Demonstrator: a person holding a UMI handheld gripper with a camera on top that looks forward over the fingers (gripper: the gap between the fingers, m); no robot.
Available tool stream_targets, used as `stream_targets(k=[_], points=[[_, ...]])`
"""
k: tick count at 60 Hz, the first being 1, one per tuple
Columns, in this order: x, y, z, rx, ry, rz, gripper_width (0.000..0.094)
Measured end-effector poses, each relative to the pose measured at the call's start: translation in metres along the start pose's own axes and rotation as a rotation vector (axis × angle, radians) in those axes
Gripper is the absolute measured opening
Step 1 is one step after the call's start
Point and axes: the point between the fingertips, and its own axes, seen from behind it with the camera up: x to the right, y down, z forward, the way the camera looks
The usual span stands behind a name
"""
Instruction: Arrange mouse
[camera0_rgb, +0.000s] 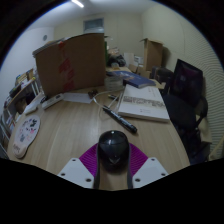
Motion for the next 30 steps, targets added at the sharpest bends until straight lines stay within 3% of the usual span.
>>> stream_targets(k=[5, 12, 21, 25, 30], points=[[0.004, -0.008, -0.009, -0.009, 0.035, 0.054, 0.0352], [-0.027, -0.075, -0.049, 0.126, 0.055, 0.074, 0.0351], [-0.155, -0.157, -0.086, 0.265, -0.017, 0.057, 0.0349], [-0.226, -0.163, -0.080, 0.270, -0.071, 0.049, 0.0349], [-0.301, -0.136, -0.055, 0.222, -0.093, 0.014, 0.0348]])
